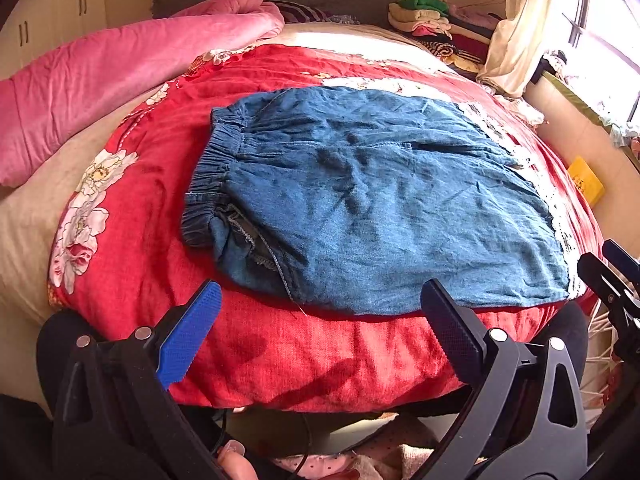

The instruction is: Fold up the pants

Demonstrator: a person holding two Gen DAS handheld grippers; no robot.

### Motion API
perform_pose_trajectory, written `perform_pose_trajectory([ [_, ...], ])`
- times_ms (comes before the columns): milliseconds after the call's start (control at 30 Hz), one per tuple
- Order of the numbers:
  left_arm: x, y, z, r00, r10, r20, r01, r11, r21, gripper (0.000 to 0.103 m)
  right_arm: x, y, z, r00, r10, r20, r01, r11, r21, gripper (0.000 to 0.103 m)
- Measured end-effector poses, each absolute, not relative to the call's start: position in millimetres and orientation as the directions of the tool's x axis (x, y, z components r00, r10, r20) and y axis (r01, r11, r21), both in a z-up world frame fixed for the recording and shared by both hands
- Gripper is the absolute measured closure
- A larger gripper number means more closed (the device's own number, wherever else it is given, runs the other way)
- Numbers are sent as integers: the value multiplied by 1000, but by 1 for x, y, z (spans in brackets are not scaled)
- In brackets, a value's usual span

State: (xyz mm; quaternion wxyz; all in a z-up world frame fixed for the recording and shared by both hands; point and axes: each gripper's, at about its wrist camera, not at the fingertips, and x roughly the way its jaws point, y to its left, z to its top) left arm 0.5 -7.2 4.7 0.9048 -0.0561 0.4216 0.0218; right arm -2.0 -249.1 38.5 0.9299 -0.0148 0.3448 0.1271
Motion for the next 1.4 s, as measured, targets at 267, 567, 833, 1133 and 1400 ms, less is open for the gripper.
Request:
perform_pose_trajectory([
  [267,1,-7,5,645,-7,-764,-85,993,-81,9,-2,-250,38,728,228,-646,-247,967,64,4],
  [567,1,-6,6,644,-7,-765,-86,993,-81,9,-1,-250,38,726,229,-648,-247,967,65,4],
  [833,1,-7,6,644,-7,-765,-86,993,-82,9,-1,-249,37,725,227,-650,-246,967,64,4],
  [1133,1,-6,6,645,-7,-764,-84,993,-80,9,0,-249,37,724,228,-651,-249,967,62,4],
  [1400,1,-6,5,644,-7,-765,-85,993,-81,9,3,-246,35,720,235,-654,-255,965,65,4],
])
